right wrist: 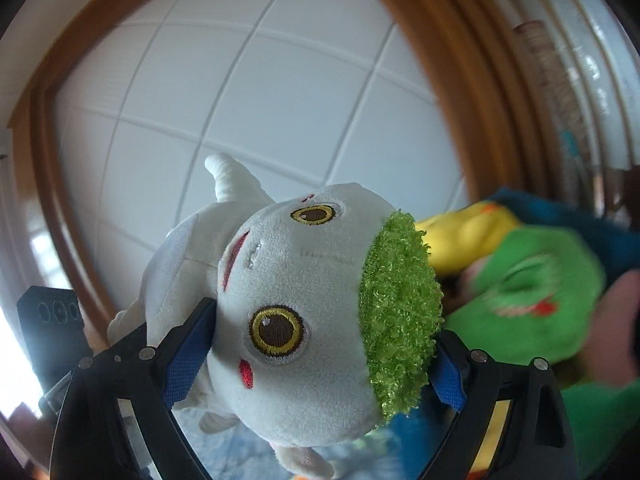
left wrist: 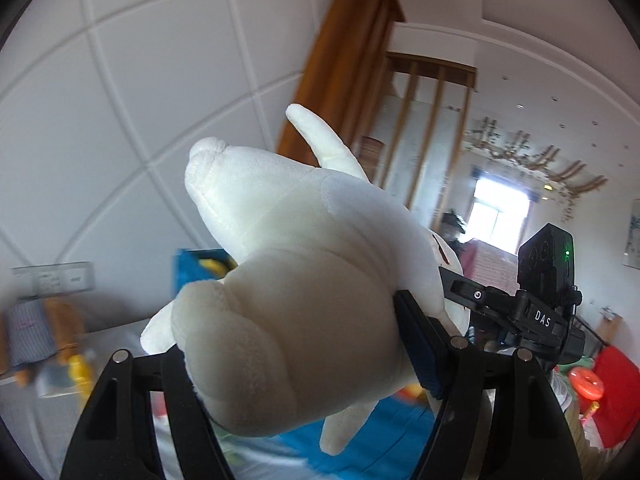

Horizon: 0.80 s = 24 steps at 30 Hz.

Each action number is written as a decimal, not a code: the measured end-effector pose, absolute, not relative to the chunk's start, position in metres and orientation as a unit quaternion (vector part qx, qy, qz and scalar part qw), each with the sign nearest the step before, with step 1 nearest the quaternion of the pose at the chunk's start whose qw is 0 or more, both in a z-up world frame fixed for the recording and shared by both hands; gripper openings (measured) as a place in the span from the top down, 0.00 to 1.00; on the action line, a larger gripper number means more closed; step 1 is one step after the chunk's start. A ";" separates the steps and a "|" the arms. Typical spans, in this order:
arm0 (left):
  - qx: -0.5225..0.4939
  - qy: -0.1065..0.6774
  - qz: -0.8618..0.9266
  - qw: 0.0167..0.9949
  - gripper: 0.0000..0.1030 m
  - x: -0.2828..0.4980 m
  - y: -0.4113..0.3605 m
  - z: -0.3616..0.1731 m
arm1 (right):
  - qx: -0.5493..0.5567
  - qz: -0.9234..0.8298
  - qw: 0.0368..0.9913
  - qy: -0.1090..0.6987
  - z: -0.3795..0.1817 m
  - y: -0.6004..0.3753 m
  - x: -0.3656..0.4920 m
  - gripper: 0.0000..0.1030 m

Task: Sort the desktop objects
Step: 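Open both tools to drop the white plush into the crate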

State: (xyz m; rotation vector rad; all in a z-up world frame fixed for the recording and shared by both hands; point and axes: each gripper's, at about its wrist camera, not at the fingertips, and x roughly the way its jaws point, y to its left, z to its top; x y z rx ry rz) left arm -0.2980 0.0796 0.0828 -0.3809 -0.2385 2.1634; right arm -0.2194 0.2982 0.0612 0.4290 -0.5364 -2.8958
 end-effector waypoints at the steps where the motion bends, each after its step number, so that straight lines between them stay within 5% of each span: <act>1: -0.157 -0.097 0.870 0.457 0.29 -0.301 0.099 0.084 | 0.142 -0.971 0.074 -0.179 0.063 0.315 -0.217 0.10; 13: -0.275 -0.082 0.828 0.481 0.28 -0.341 0.240 0.037 | 0.205 -0.952 0.012 -0.228 0.023 0.468 -0.223 0.10; 16: -0.320 -0.076 0.822 0.464 0.22 -0.346 0.244 0.015 | 0.253 -0.932 0.006 -0.260 -0.008 0.484 -0.233 0.06; 18: -0.316 -0.060 0.835 0.446 0.00 -0.339 0.243 0.014 | 0.265 -0.927 -0.008 -0.264 -0.018 0.489 -0.229 0.01; 24: -0.264 -0.010 0.884 0.386 0.00 -0.289 0.216 0.034 | 0.247 -0.940 -0.055 -0.228 0.004 0.472 -0.196 0.01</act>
